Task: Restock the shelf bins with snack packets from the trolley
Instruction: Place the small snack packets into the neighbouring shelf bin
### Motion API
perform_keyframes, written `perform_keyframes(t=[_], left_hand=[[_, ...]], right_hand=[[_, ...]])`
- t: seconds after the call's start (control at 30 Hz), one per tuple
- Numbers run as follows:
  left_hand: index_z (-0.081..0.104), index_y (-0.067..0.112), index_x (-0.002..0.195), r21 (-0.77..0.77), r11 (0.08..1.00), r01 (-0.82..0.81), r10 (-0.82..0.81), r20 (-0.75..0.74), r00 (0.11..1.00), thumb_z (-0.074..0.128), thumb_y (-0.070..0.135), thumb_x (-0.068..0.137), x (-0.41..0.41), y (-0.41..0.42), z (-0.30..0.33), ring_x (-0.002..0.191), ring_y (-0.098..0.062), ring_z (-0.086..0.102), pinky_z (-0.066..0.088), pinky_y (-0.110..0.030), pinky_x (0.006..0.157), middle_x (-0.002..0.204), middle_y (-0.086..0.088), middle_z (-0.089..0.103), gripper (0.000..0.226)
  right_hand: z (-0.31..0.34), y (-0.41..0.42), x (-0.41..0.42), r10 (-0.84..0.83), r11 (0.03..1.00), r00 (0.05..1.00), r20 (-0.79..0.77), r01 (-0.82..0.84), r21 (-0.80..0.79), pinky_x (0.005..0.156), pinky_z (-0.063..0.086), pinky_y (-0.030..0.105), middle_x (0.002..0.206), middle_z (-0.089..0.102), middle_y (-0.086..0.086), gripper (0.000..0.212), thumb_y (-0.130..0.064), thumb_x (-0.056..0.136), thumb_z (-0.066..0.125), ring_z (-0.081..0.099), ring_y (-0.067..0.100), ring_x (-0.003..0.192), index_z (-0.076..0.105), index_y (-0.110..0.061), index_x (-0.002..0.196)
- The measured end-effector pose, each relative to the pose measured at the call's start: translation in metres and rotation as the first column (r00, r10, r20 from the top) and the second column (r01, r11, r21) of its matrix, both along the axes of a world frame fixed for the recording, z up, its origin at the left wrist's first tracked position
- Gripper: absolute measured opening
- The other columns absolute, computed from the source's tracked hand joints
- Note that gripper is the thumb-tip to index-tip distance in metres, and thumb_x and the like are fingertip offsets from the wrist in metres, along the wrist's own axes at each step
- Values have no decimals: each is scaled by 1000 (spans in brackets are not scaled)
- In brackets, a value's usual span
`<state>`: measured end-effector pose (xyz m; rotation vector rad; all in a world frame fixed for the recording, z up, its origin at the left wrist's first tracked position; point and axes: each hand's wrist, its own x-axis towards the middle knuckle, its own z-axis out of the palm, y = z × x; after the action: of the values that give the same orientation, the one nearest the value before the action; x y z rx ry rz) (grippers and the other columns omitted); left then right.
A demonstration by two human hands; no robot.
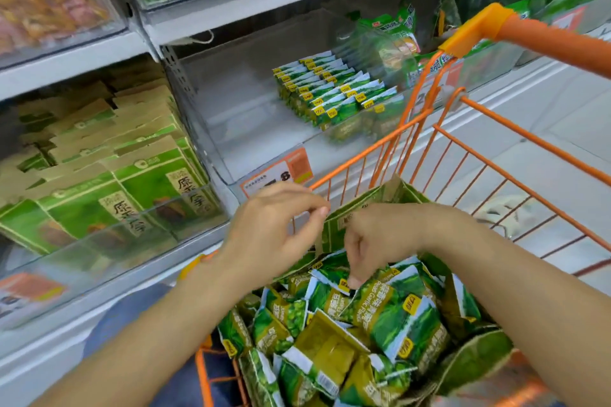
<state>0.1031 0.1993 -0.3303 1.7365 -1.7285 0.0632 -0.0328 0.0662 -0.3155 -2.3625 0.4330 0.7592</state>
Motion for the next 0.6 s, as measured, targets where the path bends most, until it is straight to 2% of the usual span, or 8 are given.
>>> perform_keyframes(t=[0.07,0.17,0.23,0.3,0.37,0.43,0.5,0.6], left_hand=[[76,18,92,-12,1000,20,-20,2,1000,54,28,90,-3,1,-1,89,-7,62,50,-28,78,87,8,71,24],[75,20,92,-1,999,32,-32,71,997,53,30,90,-5,1,0,73,-8,64,54,-28,64,77,10,71,24],[75,22,92,-1,999,38,-38,83,996,53,30,90,-3,2,0,66,-6,63,53,-25,62,74,12,71,24],[75,22,93,21,998,61,-62,79,995,52,30,90,-2,3,0,64,-1,61,50,-19,61,73,13,70,24],[74,22,95,78,993,91,-90,-22,996,52,31,91,-4,4,0,66,8,56,42,-5,62,76,16,69,24],[74,23,97,124,988,96,-79,-141,987,55,31,91,-4,4,0,69,15,55,39,-1,65,78,23,67,21],[73,28,100,172,981,92,-42,-277,960,57,35,90,-4,4,1,77,11,61,46,-9,71,82,25,68,20],[55,37,126,317,925,210,-5,-542,840,55,57,82,-5,4,3,109,2,60,50,-25,91,120,19,64,48]], right_hand=[[5,0,0,-13,1000,999,-49,14,21,69,52,29,73,69,-3,33,-45,74,78,66,15,72,71,-15,86],[5,9,4,53,999,967,-250,-51,14,73,53,28,67,64,-8,47,-46,75,77,64,9,69,71,-6,100],[0,13,7,62,998,959,-278,-56,32,72,53,26,66,64,-6,44,-38,78,77,64,9,69,69,-4,105],[-3,12,8,33,995,974,-225,-10,99,67,52,22,70,66,-3,37,-24,81,76,63,9,70,67,-5,111],[-1,9,7,9,988,982,-187,21,156,65,52,19,83,68,3,37,-17,83,74,63,10,72,65,-6,117],[5,5,3,-3,983,990,-140,29,179,63,51,16,85,67,2,33,-14,85,71,62,8,70,66,-6,117],[15,-2,-3,-110,967,994,-2,108,231,59,46,13,77,64,-2,23,-11,85,70,59,3,64,67,-11,107],[32,-16,-15,-338,879,905,259,205,429,67,45,15,75,63,2,20,-3,82,71,60,7,68,67,-14,98]])
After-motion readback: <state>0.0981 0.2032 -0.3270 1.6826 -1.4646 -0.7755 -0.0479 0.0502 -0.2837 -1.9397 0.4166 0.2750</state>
